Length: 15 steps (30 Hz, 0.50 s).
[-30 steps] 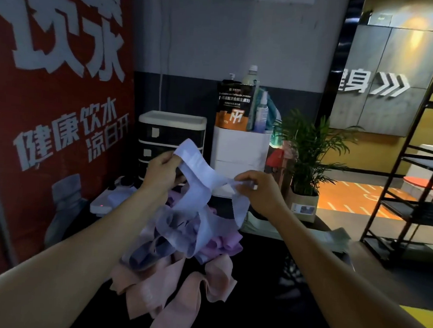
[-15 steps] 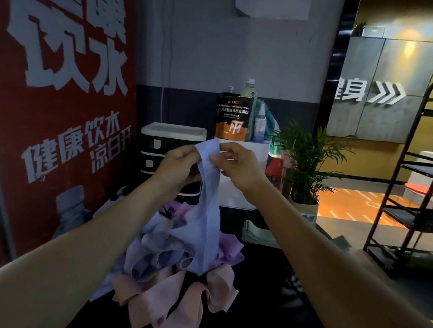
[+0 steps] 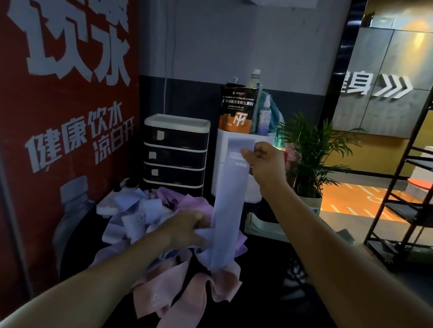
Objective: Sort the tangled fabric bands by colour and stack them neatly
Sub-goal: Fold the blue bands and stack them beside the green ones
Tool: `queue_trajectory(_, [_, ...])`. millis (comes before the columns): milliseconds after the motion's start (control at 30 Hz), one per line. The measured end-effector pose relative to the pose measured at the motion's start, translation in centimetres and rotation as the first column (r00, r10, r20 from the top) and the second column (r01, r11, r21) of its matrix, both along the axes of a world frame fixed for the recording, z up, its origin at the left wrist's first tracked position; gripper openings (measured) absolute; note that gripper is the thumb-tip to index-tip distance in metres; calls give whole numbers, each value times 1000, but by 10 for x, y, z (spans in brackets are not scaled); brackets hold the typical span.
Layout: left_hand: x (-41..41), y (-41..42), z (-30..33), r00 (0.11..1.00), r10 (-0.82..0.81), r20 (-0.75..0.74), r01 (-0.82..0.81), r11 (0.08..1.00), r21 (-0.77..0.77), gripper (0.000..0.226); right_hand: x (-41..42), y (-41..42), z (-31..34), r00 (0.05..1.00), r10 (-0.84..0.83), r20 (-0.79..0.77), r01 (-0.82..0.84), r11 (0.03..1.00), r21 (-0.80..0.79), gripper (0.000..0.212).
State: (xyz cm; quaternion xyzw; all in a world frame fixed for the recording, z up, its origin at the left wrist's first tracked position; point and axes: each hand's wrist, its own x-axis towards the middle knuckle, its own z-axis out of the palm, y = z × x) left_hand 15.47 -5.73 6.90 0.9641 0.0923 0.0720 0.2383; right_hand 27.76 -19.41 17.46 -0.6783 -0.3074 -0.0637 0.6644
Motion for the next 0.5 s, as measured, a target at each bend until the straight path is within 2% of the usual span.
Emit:
queue_trajectory(33, [0, -1, 1, 999, -18, 34, 16, 998, 63, 17, 3, -3, 0, 1000, -21, 13, 21, 1000, 6, 27])
queue_trajectory(67, [1, -2, 5, 996, -19, 90, 14, 998, 63, 11, 6, -6, -2, 999, -43, 20, 43, 999, 11, 28])
queue_trajectory(100, [2, -1, 10, 988, 13, 156, -12, 1000, -11, 12, 11, -9, -3, 997, -69, 22, 69, 998, 10, 27])
queue_trajectory(167, [3, 3, 25, 946, 116, 303, -11, 945, -328, 17, 19, -14, -8, 992, -125, 16, 125, 992, 6, 26])
queue_trajectory(233, [3, 9, 43, 885, 227, 407, 50, 822, -568, 21, 24, -16, -15, 987, -159, 9, 159, 987, -25, 27])
queue_trajectory(267, [3, 13, 50, 859, 262, 440, 58, 804, -592, 22, 25, -17, -19, 986, -166, 11, 167, 984, -57, 25])
queue_trajectory(367, [3, 16, 70, 792, 316, 523, 42, 825, -563, 27, 28, -21, -30, 983, -183, 15, 183, 970, -158, 19])
queue_trajectory(500, [0, 28, 79, 687, 477, 548, 25, 738, -675, 30, 37, -30, -43, 947, -318, 50, 320, 910, -263, 14])
